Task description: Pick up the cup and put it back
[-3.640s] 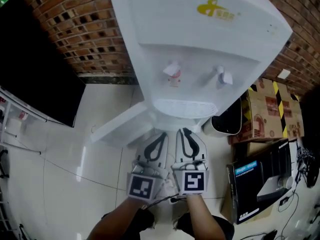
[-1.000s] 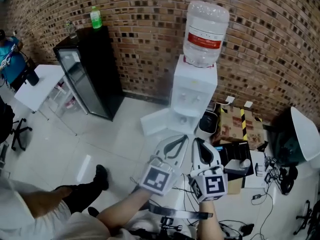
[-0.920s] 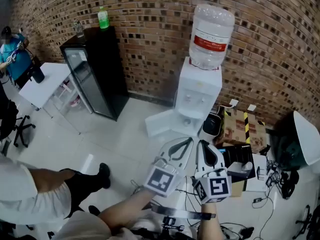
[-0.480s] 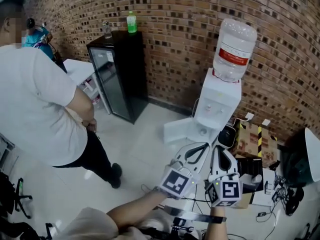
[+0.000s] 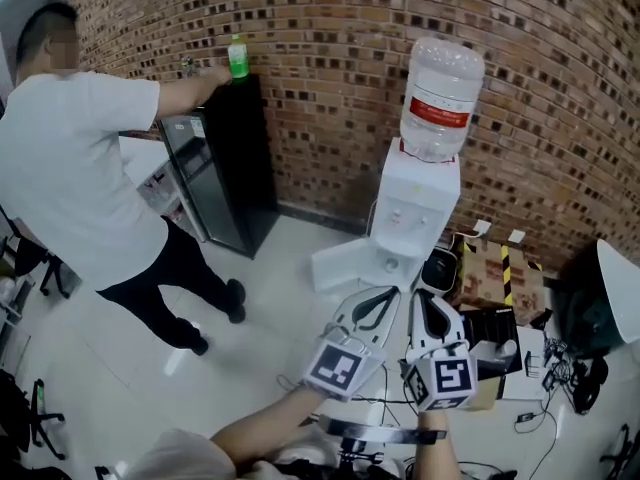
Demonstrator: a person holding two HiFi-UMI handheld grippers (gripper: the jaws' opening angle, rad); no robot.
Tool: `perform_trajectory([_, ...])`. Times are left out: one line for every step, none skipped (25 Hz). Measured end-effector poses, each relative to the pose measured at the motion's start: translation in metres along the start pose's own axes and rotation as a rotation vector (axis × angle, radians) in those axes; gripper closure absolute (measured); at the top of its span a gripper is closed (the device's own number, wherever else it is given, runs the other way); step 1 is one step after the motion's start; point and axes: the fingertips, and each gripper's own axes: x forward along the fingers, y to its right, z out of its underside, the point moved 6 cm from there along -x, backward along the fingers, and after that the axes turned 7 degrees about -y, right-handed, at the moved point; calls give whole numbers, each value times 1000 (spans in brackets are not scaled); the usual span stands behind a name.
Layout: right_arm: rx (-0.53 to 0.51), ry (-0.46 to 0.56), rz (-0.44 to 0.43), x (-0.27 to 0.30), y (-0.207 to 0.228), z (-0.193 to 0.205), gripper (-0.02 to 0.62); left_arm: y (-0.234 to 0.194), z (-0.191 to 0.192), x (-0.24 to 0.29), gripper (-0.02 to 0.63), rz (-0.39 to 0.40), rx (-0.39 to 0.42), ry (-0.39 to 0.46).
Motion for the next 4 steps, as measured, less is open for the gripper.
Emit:
perform_trajectory([1, 7, 2, 0, 1, 2, 595, 1, 1, 0, 603, 3, 1, 1])
perform_trajectory([2, 14, 4, 0, 1, 3, 595, 2, 3, 0, 603, 5, 4, 2])
perform_trajectory([3, 19, 5, -1, 2, 5, 595, 3, 4, -1, 603, 8, 7, 2])
perform_trajectory([4, 24, 5, -1, 2, 7, 595, 5, 6, -2, 603, 10, 10, 3])
